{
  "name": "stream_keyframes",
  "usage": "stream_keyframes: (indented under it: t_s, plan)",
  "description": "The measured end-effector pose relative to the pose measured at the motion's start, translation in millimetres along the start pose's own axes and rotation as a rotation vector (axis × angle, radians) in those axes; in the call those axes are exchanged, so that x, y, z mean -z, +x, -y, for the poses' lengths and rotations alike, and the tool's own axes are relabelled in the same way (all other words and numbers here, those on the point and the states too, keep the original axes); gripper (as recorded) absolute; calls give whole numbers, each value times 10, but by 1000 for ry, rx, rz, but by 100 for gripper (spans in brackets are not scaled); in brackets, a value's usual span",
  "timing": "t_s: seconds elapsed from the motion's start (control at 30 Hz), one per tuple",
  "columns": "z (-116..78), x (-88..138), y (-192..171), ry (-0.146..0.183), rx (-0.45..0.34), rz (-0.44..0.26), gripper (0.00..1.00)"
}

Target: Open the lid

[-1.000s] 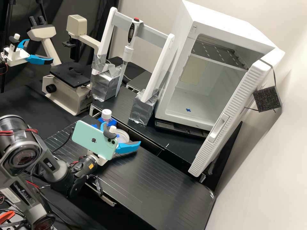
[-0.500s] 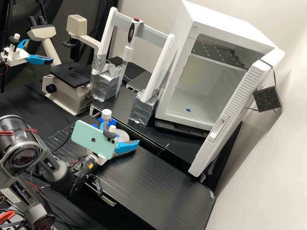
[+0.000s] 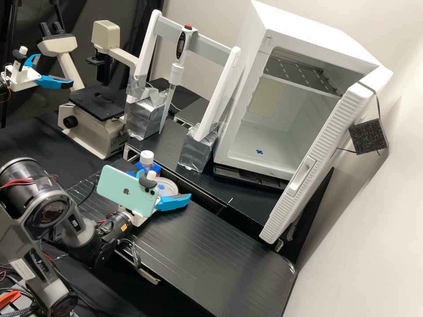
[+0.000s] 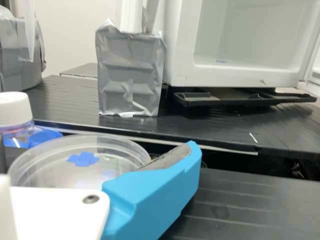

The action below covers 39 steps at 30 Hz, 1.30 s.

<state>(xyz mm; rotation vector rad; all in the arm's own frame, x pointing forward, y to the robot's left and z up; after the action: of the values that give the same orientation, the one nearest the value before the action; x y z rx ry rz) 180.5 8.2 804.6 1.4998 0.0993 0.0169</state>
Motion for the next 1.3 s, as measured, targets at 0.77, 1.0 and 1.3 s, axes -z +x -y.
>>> stream_keyframes:
  t_s: [0.77, 1.0, 1.3]
  plan:
    - [-34, -49, -27, 39, 22, -9, 0]
    - [-34, -49, -27, 44, 22, -9, 0]
    - [-40, -59, -32, 54, 27, -9, 0]
